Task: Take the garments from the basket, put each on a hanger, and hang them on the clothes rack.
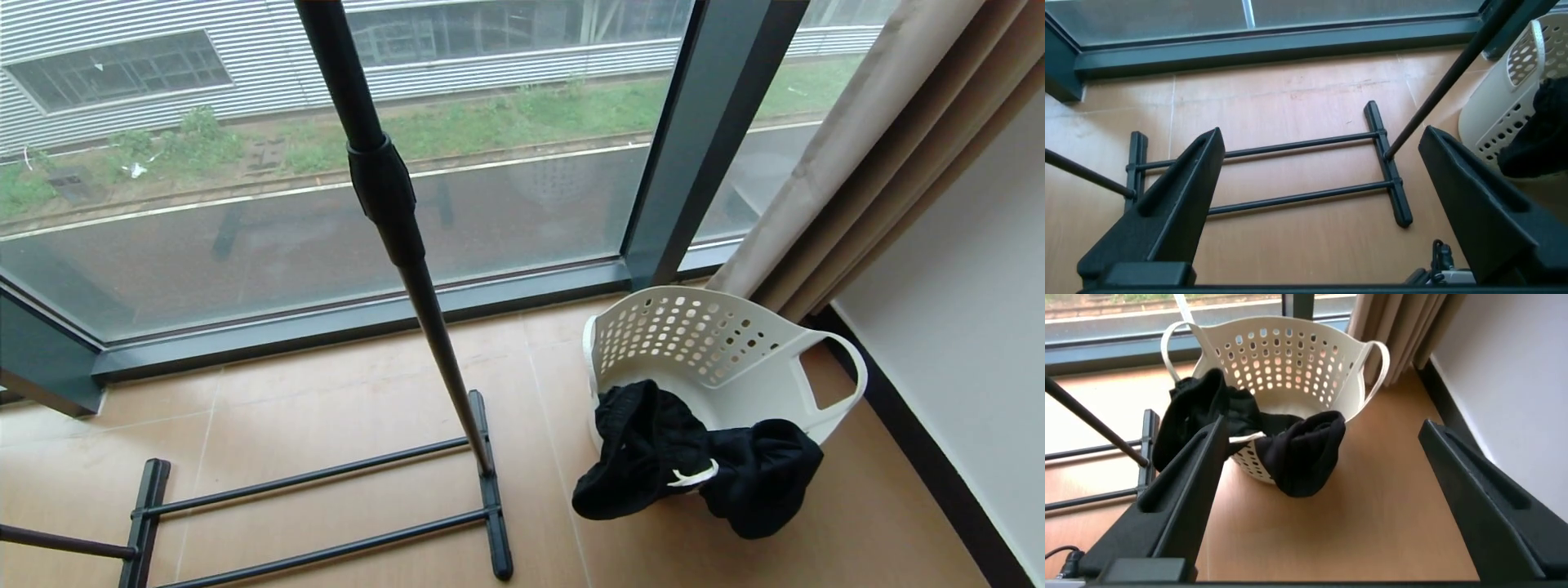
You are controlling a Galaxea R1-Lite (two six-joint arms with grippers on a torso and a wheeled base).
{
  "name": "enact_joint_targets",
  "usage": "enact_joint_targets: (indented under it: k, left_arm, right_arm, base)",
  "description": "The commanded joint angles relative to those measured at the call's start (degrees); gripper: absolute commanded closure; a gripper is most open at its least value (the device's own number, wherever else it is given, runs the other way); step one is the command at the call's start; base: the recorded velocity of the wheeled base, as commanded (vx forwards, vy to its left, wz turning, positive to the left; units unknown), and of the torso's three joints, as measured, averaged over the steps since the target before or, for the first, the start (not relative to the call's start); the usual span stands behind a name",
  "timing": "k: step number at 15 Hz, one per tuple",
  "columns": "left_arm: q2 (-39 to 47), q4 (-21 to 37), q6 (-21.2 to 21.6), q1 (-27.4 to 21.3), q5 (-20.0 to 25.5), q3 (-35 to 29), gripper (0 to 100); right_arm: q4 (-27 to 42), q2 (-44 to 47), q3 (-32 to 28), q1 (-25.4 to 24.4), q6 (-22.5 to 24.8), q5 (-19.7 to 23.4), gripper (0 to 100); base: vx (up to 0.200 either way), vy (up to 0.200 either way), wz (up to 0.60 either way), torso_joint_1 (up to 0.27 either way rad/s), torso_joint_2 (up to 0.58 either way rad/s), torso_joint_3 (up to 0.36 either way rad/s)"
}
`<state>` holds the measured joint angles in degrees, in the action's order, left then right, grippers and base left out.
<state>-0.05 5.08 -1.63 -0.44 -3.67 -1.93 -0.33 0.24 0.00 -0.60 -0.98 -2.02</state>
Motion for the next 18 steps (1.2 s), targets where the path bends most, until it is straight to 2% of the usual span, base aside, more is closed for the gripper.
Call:
enact_joint_targets:
  k: [1, 12, 14, 16, 18]
  left_arm:
    - [0.0, 0.0, 0.0, 0.0, 0.0, 0.0, 0]
    - [0.0, 0.0, 0.0, 0.1, 0.0, 0.0, 0]
    - [0.0, -0.1, 0.0, 0.1, -0.1, 0.0, 0]
    - [0.0, 0.0, 0.1, 0.1, -0.1, 0.0, 0]
    - [0.0, -0.1, 0.0, 0.1, -0.1, 0.0, 0]
  right_arm:
    - [0.0, 0.0, 0.0, 0.0, 0.0, 0.0, 0]
    - [0.2, 1.5, 0.0, -0.5, 0.2, 0.0, 0]
    - [0.3, 10.1, -0.1, -4.3, 0.2, -0.1, 0]
    - [-0.6, 23.8, -1.1, -9.2, 0.3, -0.1, 0]
    - [-4.1, 37.3, -6.2, -13.0, 0.3, -0.3, 0]
  base:
    - [0.0, 0.0, 0.0, -0.012, 0.0, -0.203]
    - [0.0, 0.0, 0.0, 0.004, 0.0, -0.18]
    - [0.0, 0.0, 0.0, 0.0, 0.0, 0.0]
    - [0.0, 0.0, 0.0, 0.0, 0.0, 0.0]
    - [0.0, 0.0, 0.0, 0.0, 0.0, 0.0]
